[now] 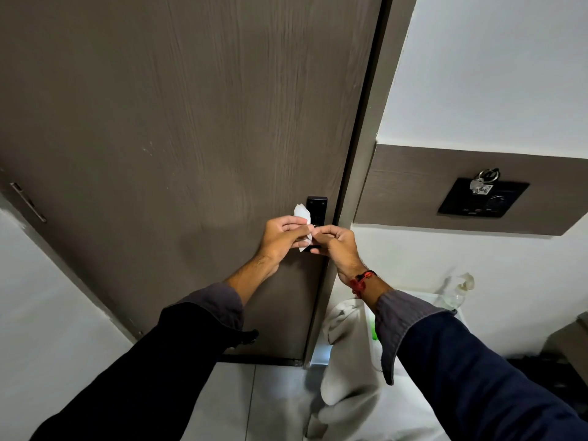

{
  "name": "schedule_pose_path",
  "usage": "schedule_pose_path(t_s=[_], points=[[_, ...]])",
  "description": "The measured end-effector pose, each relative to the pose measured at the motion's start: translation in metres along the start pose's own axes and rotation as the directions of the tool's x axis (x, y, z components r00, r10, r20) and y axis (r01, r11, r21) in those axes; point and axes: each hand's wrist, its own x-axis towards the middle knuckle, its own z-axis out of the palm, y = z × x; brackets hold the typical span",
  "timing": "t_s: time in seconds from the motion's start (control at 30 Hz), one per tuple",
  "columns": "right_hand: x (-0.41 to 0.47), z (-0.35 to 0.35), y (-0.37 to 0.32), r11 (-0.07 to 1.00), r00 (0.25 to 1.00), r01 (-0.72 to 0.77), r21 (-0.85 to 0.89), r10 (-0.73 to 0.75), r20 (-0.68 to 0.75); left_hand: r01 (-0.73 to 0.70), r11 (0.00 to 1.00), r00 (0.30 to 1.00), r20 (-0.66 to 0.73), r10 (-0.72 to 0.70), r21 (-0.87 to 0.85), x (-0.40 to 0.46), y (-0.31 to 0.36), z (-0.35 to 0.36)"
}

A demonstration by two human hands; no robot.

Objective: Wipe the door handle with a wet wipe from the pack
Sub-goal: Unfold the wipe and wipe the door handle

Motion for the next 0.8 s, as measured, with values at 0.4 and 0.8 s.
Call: schedule_pose_path(t_s=[0.4,0.8], points=[[-0.001,-0.015,0.015,0.987,0.936,-0.149,-0.053,0.123,-0.329,0.07,0.985,0.984,-0.174,-0.043,0.155,0.0,-0.02,-0.033],[0.0,0.0,0.014,0.924,0.834,-0.375,0.076,0.372,-0.406,0.116,0.976,0.976,-0.201,-0.078,0.183,-0.001,-0.033,-0.041]])
